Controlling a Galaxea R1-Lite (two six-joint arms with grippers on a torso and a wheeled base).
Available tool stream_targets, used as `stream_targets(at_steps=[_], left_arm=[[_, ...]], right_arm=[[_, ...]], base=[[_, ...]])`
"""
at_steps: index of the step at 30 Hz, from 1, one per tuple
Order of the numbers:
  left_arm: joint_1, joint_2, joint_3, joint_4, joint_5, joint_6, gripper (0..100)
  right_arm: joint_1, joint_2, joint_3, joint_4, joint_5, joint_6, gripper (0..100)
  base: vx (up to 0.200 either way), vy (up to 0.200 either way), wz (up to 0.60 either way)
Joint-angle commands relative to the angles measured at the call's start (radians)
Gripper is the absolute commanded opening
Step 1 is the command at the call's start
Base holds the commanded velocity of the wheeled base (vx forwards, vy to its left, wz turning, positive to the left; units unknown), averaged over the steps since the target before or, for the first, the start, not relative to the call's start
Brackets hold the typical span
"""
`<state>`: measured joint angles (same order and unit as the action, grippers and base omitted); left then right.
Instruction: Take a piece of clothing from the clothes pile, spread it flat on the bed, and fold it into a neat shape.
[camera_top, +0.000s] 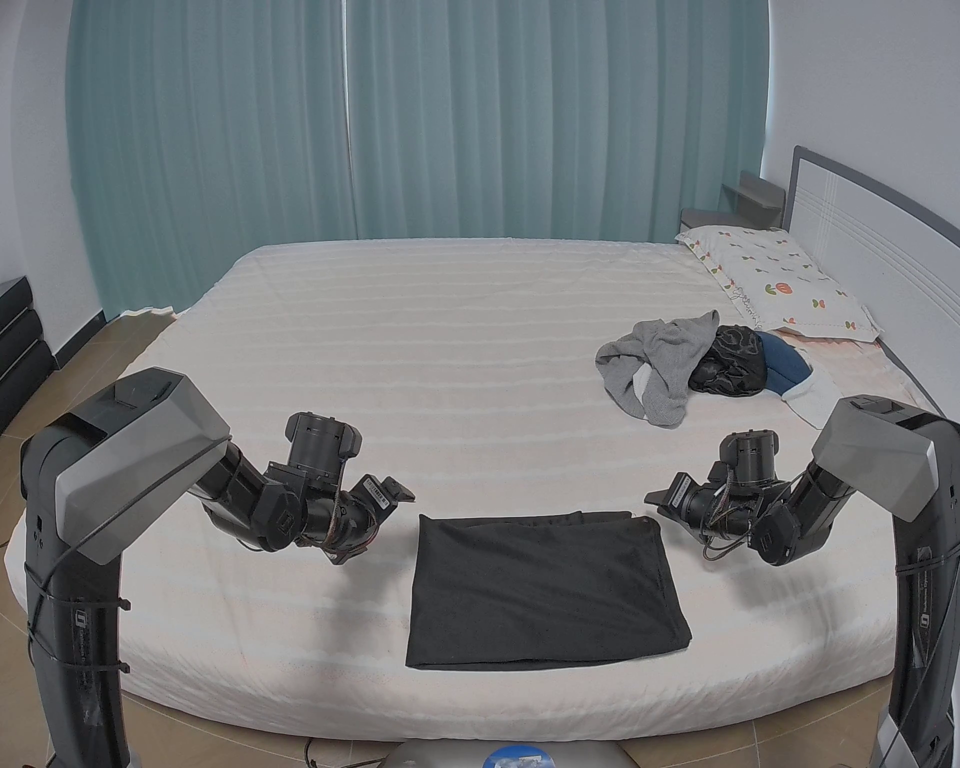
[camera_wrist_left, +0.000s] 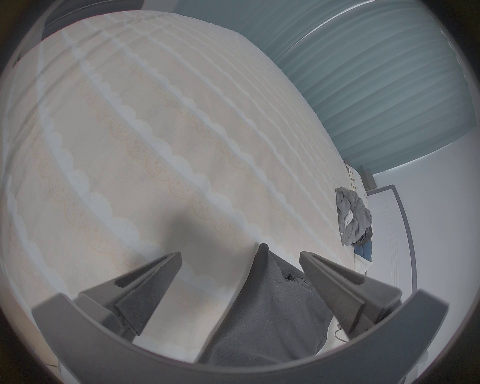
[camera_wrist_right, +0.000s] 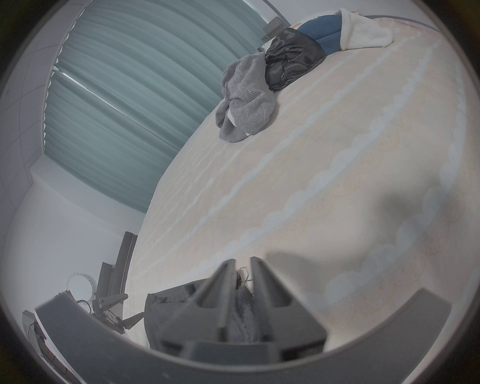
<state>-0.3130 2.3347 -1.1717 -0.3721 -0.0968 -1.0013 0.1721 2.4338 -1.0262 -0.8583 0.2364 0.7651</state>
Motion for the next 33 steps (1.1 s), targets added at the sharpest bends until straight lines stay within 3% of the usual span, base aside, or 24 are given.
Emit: stream_targets(at_steps=[1,9,10,33], left_arm=[[0.0,0.003,0.0,-0.001,0.0,0.0,100],[0.0,0.003,0.0,-0.001,0.0,0.0,100],[0.0,0.003,0.0,-0.001,0.0,0.0,100],[-0.02,0.022,-0.013,-0.001,0.006,0.064,100]], right_arm=[[0.012,-0.024,0.011,0.001,0.006,0.019,100],[0.026,-0.029,0.035,0.008,0.067,0.048,100],[0.027,-0.027,0.038,0.008,0.069,0.048,0],[-0.023,-0.047,0.024,0.031,0.057,0.045,0]], base=[[0.0,0.0,0.0],[0.0,0.0,0.0],[0.0,0.0,0.0],[0.0,0.0,0.0]])
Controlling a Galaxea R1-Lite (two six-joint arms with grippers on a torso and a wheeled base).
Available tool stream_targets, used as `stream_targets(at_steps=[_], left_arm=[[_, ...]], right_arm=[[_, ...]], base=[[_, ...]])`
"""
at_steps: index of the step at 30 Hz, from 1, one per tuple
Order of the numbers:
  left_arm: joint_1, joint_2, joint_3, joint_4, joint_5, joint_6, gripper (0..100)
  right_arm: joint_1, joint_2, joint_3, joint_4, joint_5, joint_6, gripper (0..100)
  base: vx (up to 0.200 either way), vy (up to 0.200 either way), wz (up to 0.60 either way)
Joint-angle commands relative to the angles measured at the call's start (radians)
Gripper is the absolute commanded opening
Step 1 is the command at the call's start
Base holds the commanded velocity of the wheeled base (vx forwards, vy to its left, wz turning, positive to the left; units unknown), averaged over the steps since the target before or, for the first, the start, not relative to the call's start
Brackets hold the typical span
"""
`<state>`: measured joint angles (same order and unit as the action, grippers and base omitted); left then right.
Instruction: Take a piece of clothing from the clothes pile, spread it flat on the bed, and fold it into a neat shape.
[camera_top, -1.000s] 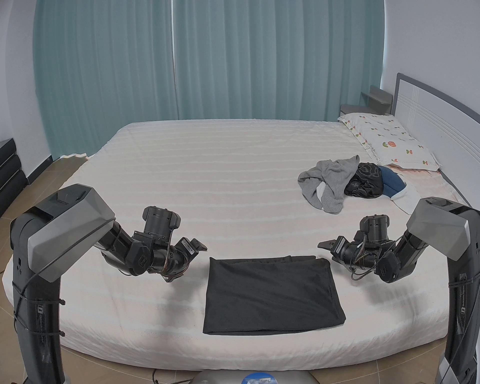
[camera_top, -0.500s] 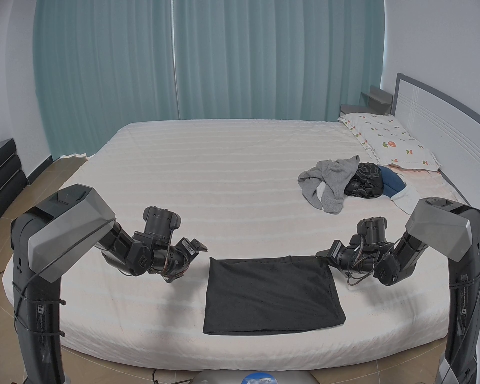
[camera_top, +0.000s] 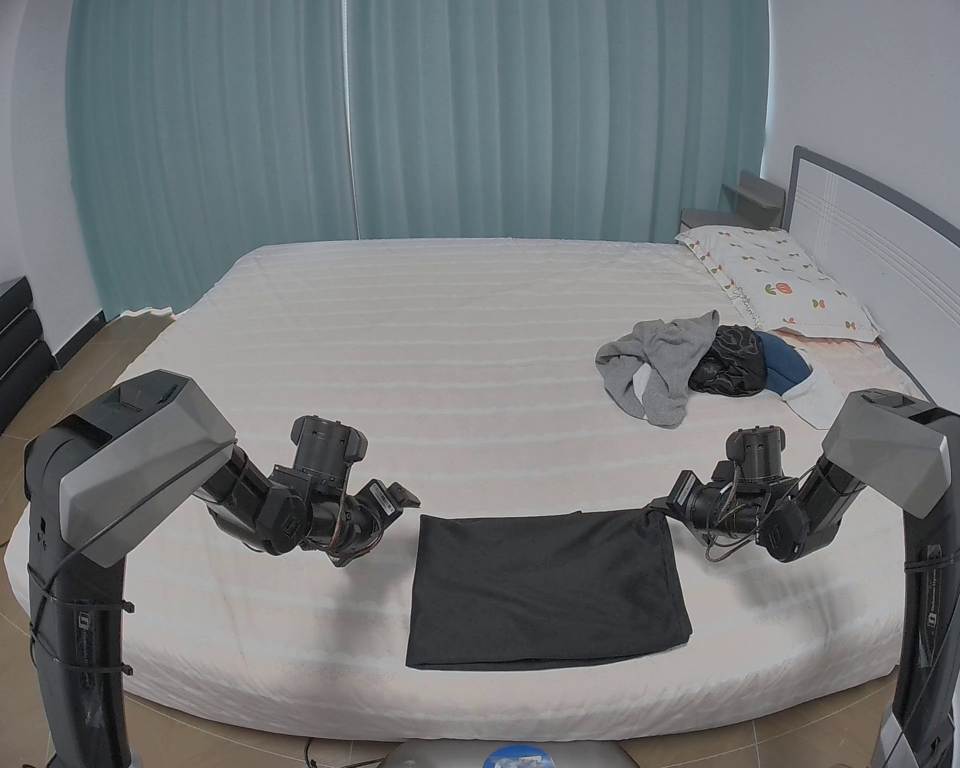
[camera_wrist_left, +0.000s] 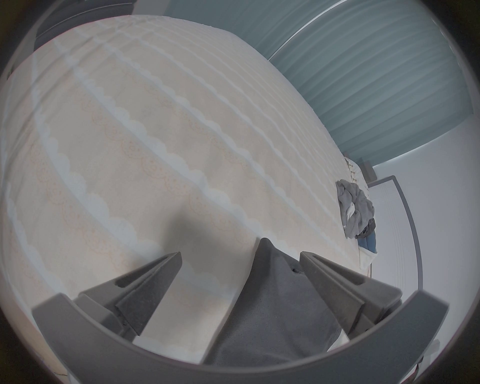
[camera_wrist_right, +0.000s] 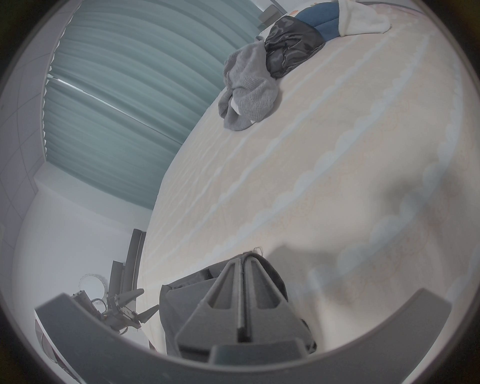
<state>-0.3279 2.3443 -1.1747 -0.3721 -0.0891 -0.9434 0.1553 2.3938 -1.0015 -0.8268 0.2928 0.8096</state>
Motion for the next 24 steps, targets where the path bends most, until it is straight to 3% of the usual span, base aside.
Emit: stream_targets(at_steps=[1,24], left_arm=[[-0.008,0.015,-0.014,-0.001,-0.001,0.011,100],[-0.088,0.13,-0.178,0.018,0.02,0.035,100]], right_arm=[[-0.007,-0.007,0.001,0.0,0.0,0.0,0],[0.004,-0.002,0.006,0.0,0.0,0.0,0]], base=[[0.0,0.0,0.0],[0.0,0.0,0.0]])
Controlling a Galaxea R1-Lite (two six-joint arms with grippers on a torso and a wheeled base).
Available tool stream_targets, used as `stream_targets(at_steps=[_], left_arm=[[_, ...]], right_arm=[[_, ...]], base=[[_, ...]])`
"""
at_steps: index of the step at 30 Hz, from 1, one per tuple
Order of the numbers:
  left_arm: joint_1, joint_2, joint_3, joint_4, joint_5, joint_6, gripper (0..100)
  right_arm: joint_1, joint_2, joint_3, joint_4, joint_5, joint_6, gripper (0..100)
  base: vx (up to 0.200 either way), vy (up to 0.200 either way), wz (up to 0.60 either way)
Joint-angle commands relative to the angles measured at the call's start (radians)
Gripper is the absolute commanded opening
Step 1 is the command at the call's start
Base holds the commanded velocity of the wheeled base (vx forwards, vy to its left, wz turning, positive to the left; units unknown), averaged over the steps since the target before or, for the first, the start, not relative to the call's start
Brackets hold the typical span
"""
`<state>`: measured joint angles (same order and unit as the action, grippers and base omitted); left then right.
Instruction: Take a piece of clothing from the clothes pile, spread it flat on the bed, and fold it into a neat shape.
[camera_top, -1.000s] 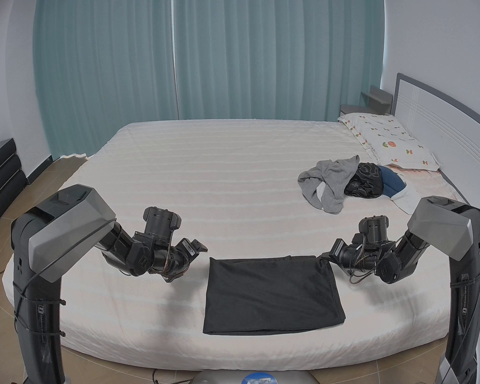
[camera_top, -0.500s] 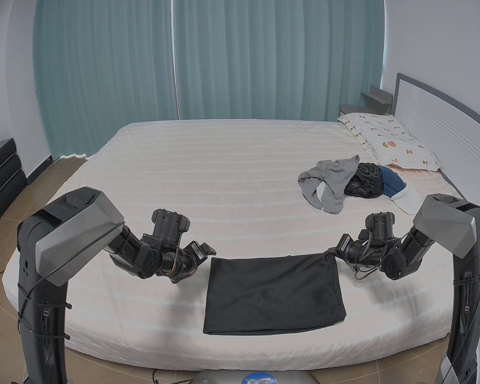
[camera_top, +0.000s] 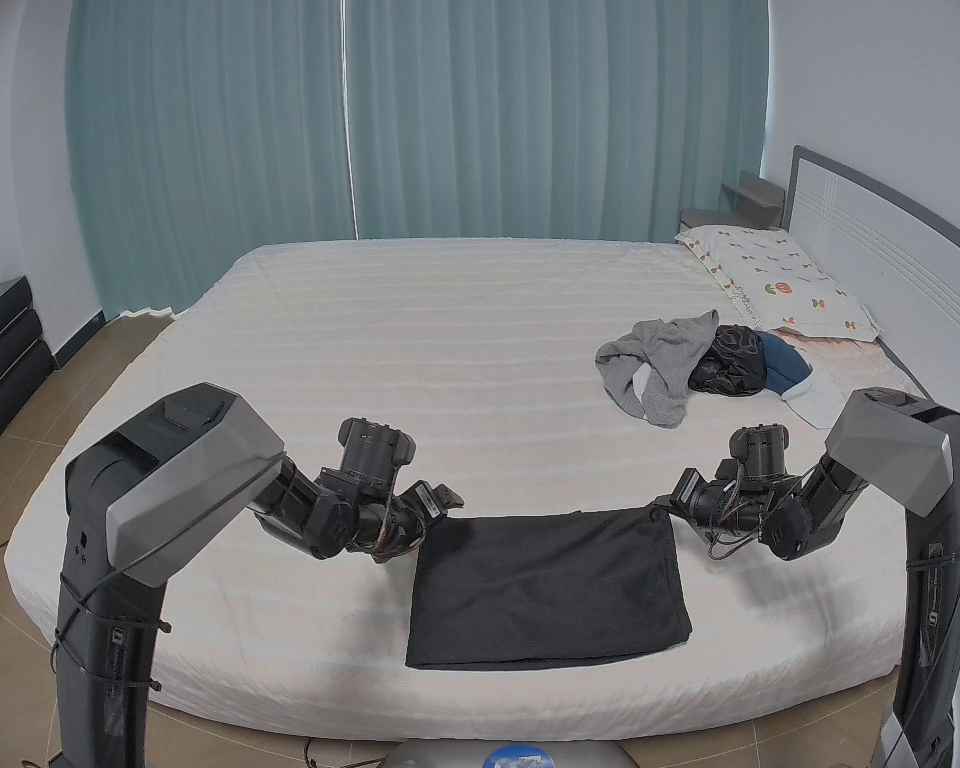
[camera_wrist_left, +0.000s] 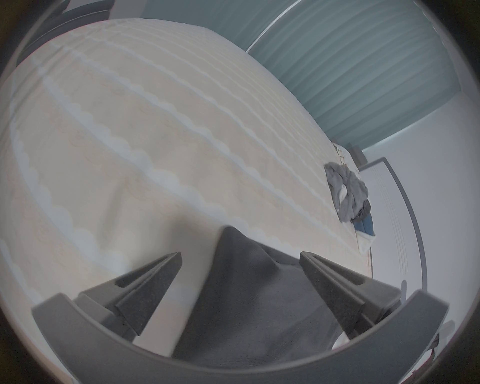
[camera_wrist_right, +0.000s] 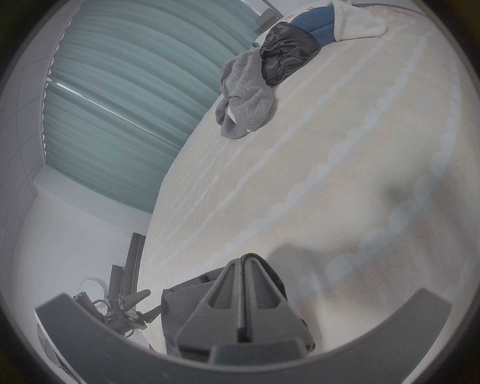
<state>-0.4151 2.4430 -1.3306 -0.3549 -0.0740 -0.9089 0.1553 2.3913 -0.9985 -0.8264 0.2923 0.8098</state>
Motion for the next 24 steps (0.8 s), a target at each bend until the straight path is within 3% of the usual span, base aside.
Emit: stream_targets(at_steps=[1,3,4,24], left_arm=[[-0.001,0.039,-0.038,0.01,0.011,0.001,100],[-0.007,0.053,-0.07,0.05,0.028,0.001,100],[-0.007,0.053,-0.071,0.051,0.028,0.001,0],[0.001,0.057,-0.093,0.077,0.103,-0.034,0]], right_arm=[[0.003,0.0,0.001,0.0,0.001,0.0,0],[0.004,0.0,0.0,0.0,0.001,0.0,0],[0.004,0.002,0.0,0.0,0.001,0.0,0],[-0.01,0.008,-0.017,-0.002,-0.001,0.002,0]], base=[[0.0,0.0,0.0],[0.0,0.0,0.0],[0.0,0.0,0.0],[0.0,0.0,0.0]])
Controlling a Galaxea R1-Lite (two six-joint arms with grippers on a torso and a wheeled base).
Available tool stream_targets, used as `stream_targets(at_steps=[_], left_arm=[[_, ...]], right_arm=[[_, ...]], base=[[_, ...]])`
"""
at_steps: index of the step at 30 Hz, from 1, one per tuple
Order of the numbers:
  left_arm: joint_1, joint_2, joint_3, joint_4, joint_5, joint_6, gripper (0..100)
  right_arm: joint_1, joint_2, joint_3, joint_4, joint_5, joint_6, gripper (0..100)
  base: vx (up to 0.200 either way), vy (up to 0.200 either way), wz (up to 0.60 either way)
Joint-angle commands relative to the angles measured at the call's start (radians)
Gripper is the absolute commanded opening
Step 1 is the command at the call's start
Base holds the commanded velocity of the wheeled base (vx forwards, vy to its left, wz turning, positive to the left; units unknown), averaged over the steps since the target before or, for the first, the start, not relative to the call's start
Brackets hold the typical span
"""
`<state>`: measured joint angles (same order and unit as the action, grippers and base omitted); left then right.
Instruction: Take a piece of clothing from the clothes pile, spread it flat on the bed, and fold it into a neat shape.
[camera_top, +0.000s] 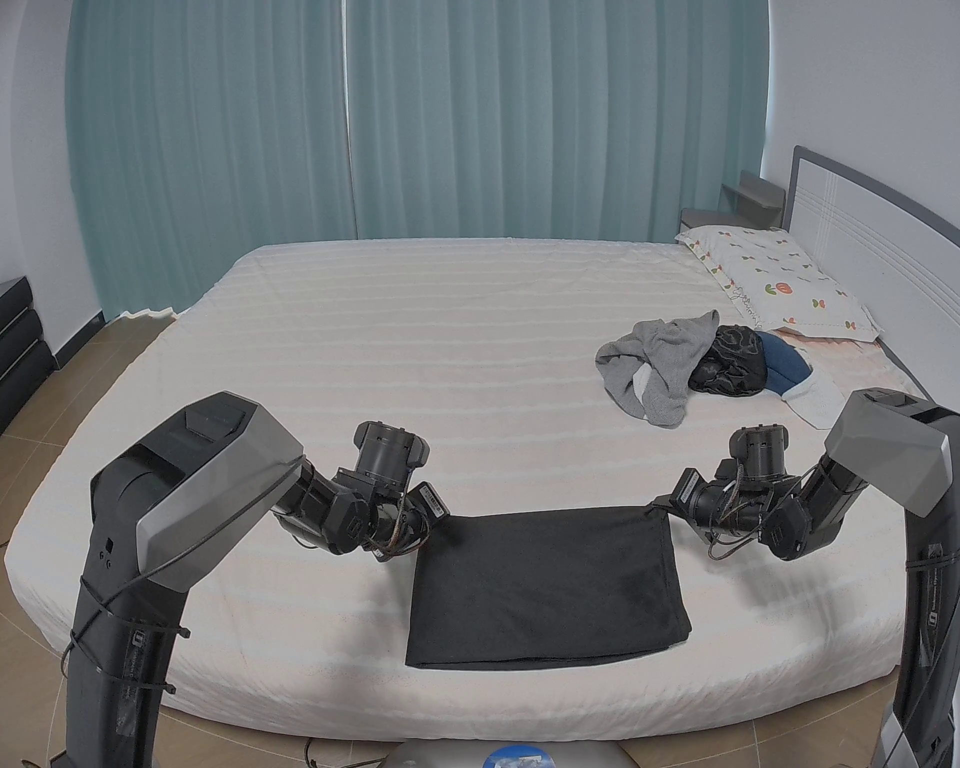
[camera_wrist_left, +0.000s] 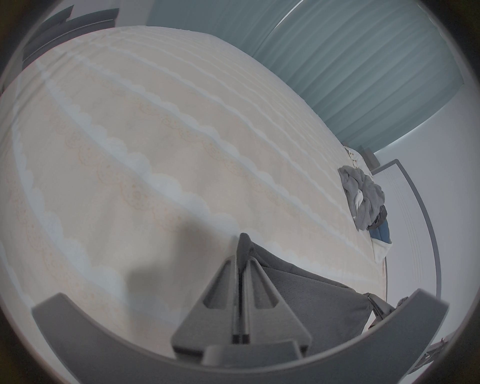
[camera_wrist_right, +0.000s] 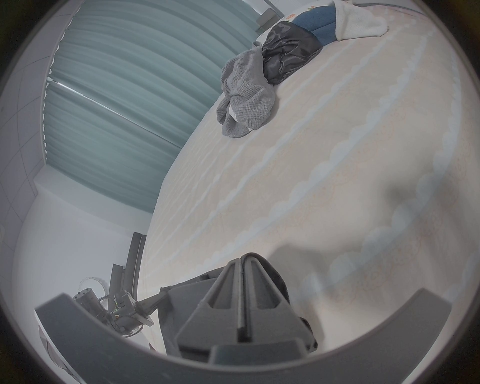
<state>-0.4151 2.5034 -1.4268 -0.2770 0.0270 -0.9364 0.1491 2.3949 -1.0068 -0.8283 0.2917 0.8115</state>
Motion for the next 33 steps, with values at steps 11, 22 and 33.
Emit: stream_targets(at_steps=[11,22,33], left_arm=[[0.001,-0.006,0.006,-0.001,0.005,-0.028,0],[0.001,-0.008,0.008,0.001,0.005,-0.032,100],[0.035,-0.061,0.045,-0.005,-0.012,-0.136,100]], right_arm=[[-0.002,0.018,-0.012,0.001,-0.002,0.002,0],[0.006,0.015,-0.01,0.001,-0.002,0.0,100],[0.018,-0.118,0.07,0.001,0.0,-0.003,100]], base=[[0.0,0.0,0.0],[0.0,0.0,0.0],[0.0,0.0,0.0]])
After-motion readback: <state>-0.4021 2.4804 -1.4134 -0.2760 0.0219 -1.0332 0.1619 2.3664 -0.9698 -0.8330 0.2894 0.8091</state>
